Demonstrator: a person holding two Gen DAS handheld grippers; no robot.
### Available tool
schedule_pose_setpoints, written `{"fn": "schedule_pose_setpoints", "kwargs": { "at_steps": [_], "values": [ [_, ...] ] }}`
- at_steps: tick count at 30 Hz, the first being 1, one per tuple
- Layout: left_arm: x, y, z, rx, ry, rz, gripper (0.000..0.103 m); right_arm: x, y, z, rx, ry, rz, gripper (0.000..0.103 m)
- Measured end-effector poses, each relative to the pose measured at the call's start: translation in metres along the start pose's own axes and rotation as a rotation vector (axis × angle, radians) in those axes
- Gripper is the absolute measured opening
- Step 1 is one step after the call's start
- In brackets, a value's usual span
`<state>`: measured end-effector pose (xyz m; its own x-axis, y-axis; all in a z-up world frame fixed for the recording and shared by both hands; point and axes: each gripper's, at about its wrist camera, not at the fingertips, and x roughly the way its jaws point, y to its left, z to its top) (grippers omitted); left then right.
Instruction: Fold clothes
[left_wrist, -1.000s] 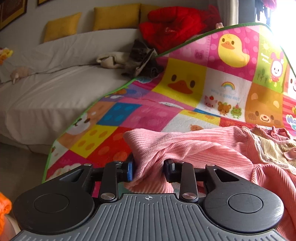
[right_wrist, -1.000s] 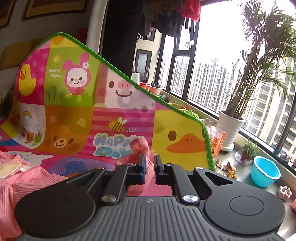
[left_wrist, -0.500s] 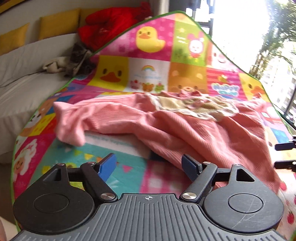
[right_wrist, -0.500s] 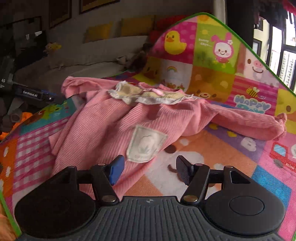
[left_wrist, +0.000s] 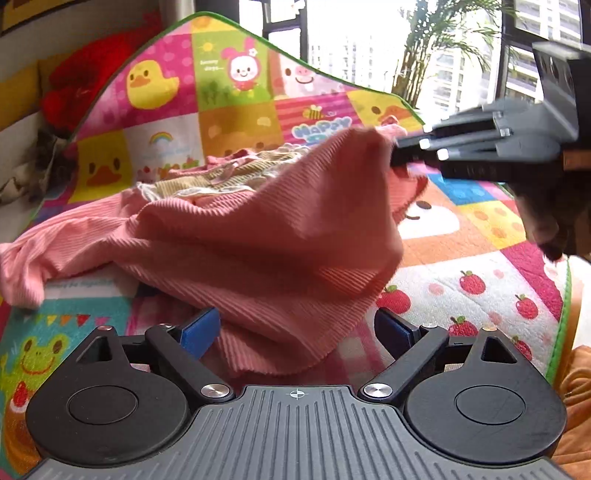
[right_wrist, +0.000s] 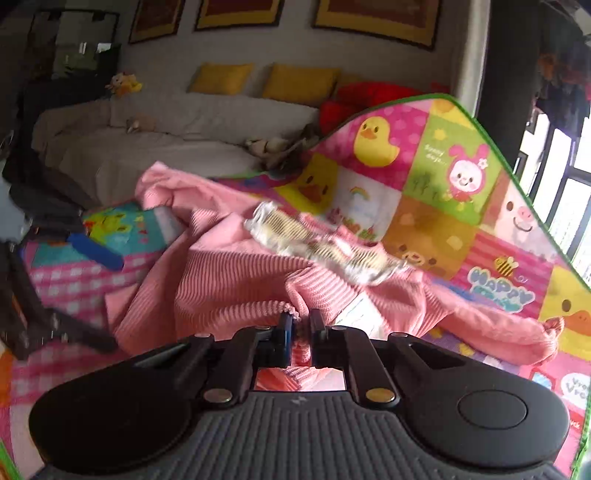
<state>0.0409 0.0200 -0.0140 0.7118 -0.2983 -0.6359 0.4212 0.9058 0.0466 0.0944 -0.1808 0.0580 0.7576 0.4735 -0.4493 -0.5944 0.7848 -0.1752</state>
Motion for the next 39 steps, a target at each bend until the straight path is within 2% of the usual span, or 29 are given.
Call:
{"fn": "schedule_pose_setpoints", "kwargs": {
  "at_steps": [4, 7, 9, 11, 14, 16, 17, 19, 21, 24, 28, 31, 34, 36, 39],
  "values": [
    [0.022, -0.006, 0.004, 0.04, 0.02, 0.062, 0.094, -0.009, -0.021, 0.029, 0.035, -0.1, -0.047, 0.008],
    [0.032, 0.007, 0.011, 0.029, 0.005, 0.187, 0.094, -0.008, -0.026, 0.035, 0.031, -0.103, -0.049, 0.008],
    [0.032, 0.032, 0.019, -0.024, -0.023, 0.285, 0.093, -0.004, -0.023, 0.03, 0.016, -0.081, -0.047, 0.008],
    [0.023, 0.066, 0.03, -0.121, -0.059, 0.376, 0.093, 0.0, -0.02, 0.021, 0.004, -0.048, -0.039, 0.009],
    [0.004, 0.11, 0.04, -0.234, -0.102, 0.467, 0.095, 0.007, -0.014, 0.004, -0.011, 0.006, -0.034, 0.026],
    [-0.007, 0.128, 0.043, -0.273, -0.119, 0.507, 0.095, 0.012, -0.007, -0.009, -0.029, 0.039, -0.015, 0.046],
    [-0.01, 0.133, 0.042, -0.281, -0.122, 0.526, 0.094, 0.014, -0.003, -0.014, -0.041, 0.053, -0.008, 0.048],
    [-0.015, 0.138, 0.038, -0.294, -0.114, 0.538, 0.094, 0.023, 0.01, -0.027, -0.086, 0.095, 0.002, 0.054],
    [-0.013, 0.136, 0.029, -0.3, -0.087, 0.514, 0.094, 0.032, 0.021, -0.041, -0.121, 0.135, 0.005, 0.056],
    [-0.008, 0.122, 0.015, -0.255, -0.033, 0.472, 0.094, 0.042, 0.03, -0.054, -0.154, 0.151, -0.063, 0.055],
    [-0.017, 0.101, 0.0, -0.144, -0.009, 0.476, 0.094, 0.021, 0.008, -0.039, -0.111, 0.044, -0.204, 0.038],
    [-0.038, 0.09, 0.006, -0.089, -0.076, 0.519, 0.098, -0.017, -0.014, -0.017, -0.092, -0.081, -0.303, 0.037],
    [-0.06, 0.079, 0.013, -0.036, -0.151, 0.565, 0.1, -0.043, -0.025, -0.008, -0.108, -0.127, -0.343, 0.039],
    [-0.069, 0.073, 0.016, -0.004, -0.176, 0.578, 0.1, -0.045, -0.025, -0.012, -0.13, -0.108, -0.361, 0.04],
    [-0.059, 0.067, 0.009, 0.035, -0.119, 0.55, 0.1, -0.036, -0.027, -0.031, -0.137, -0.019, -0.35, 0.041]
  ]
}}
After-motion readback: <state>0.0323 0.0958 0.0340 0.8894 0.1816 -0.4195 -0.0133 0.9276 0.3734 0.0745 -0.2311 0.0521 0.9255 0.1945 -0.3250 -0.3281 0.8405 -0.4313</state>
